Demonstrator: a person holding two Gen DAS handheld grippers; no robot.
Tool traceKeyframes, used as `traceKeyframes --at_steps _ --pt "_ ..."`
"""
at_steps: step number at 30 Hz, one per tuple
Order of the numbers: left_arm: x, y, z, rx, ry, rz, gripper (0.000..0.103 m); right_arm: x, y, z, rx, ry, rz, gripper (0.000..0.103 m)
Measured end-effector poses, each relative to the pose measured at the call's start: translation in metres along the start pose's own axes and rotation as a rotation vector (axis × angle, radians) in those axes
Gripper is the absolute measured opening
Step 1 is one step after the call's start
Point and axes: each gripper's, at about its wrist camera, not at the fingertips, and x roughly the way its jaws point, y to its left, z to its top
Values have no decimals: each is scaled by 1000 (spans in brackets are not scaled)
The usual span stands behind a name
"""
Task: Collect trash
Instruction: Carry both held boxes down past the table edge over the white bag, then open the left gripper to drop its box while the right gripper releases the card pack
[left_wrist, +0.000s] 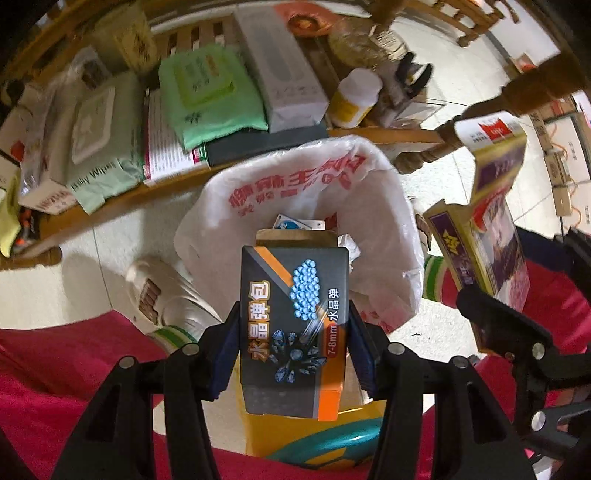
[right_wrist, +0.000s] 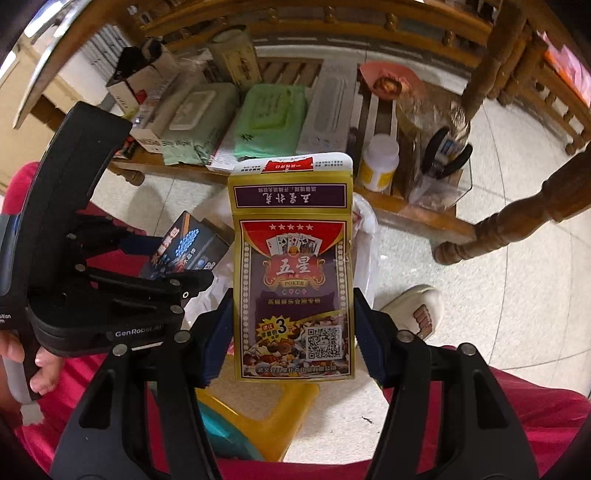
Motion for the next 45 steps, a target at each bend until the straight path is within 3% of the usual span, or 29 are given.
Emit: traceKeyframes --at_steps 9,21,24,33,36,38,45 --pt "38 20 20 -102 77 -51 52 53 -13 3 45 94 -9 59" --pt "84 34 31 -184 162 -67 52 100 -22 -3 95 191 -1 59" --pt "87 33 31 -173 164 -35 52 107 -25 -2 106 204 4 59" --pt "90 37 34 -197 166 -33 52 120 -23 3 109 232 34 60" --pt "87 37 33 -190 159 -23 56 124 -25 3 124 241 46 64" --pt "85 38 32 -193 148 -17 66 124 -26 3 127 241 42 68" --pt "84 42 30 -202 138 -2 69 124 -29 3 139 240 33 68"
